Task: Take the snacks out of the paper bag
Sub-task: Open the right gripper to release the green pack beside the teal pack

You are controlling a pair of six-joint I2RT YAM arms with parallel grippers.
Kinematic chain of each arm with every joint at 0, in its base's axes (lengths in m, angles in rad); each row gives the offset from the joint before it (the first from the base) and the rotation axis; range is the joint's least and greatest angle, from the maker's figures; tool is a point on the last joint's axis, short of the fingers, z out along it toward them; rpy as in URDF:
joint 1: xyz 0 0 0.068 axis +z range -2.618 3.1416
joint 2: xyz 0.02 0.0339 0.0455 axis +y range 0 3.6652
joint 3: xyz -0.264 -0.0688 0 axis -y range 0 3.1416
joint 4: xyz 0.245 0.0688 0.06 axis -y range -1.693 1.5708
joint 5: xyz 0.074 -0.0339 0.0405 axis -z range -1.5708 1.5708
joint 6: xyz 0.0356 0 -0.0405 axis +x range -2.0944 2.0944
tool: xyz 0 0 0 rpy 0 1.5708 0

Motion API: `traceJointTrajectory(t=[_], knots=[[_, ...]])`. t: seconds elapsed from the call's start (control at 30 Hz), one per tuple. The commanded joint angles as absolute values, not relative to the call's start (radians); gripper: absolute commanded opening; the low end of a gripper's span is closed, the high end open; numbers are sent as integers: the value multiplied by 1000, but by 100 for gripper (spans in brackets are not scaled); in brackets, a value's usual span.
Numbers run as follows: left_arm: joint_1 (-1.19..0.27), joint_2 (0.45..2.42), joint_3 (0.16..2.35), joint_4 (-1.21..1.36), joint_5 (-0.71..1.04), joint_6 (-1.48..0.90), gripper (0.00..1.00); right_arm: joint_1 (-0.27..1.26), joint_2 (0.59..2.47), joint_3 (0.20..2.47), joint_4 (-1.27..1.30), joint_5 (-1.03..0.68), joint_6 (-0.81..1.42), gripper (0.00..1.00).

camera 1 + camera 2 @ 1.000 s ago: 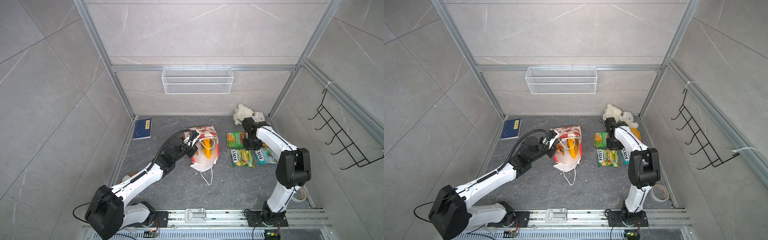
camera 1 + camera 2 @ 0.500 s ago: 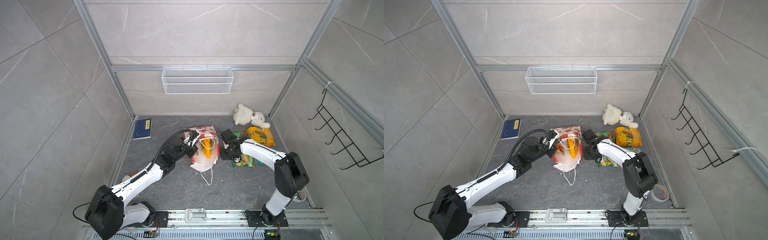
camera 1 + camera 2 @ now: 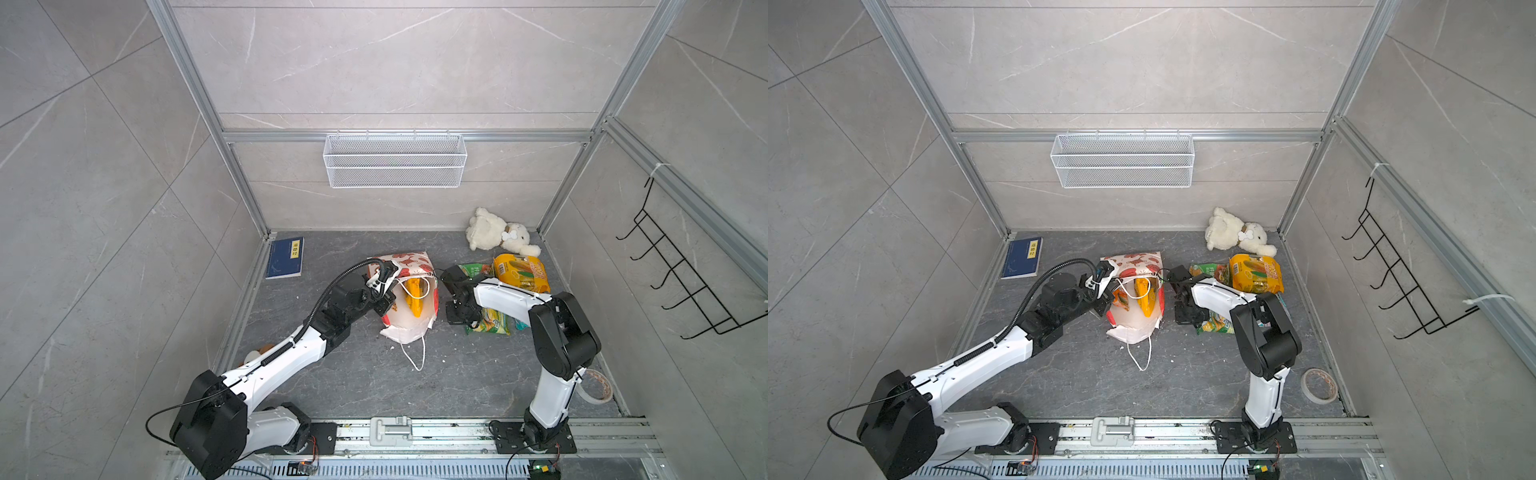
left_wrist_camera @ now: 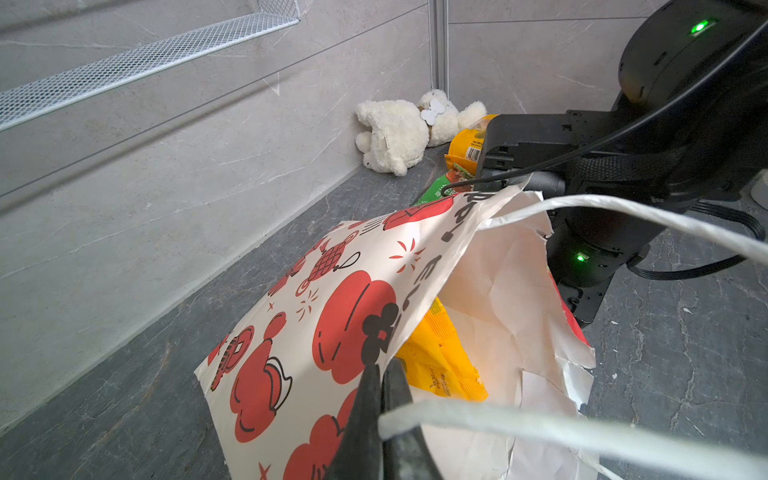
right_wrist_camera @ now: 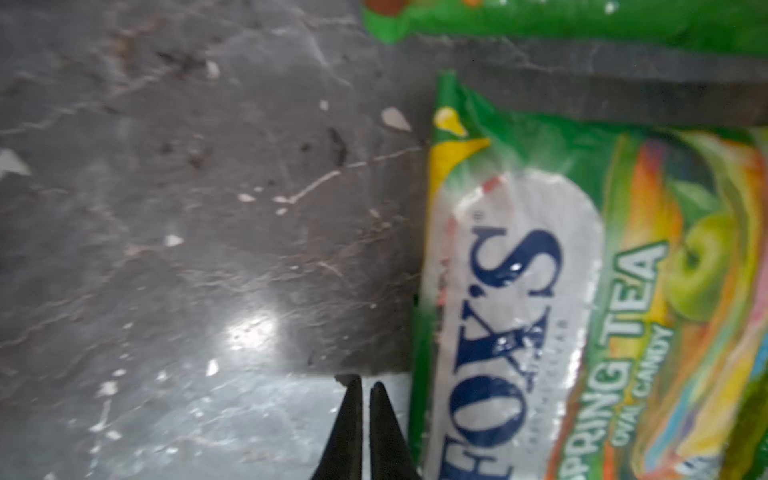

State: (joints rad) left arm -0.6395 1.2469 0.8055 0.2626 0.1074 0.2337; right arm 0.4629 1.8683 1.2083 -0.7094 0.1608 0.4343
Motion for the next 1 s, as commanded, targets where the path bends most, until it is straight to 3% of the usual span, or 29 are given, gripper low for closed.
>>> traceJointTrajectory(t=[0.0,0.37,0.63,0.8,0.97], knots=[[-635,1230,818,283,102,222,0,454,1878,1190,-729,195,433,10],[-636,1225,811,276,99,218,0,426,1885,1176,-743,251,410,11],[-635,1230,815,274,102,213,0,399,1811,1162,-701,167,388,13],[-635,1233,827,261,113,208,0,422,1628,1121,-618,76,368,16],[-635,1243,833,258,119,206,0,503,1293,958,-353,58,325,18]])
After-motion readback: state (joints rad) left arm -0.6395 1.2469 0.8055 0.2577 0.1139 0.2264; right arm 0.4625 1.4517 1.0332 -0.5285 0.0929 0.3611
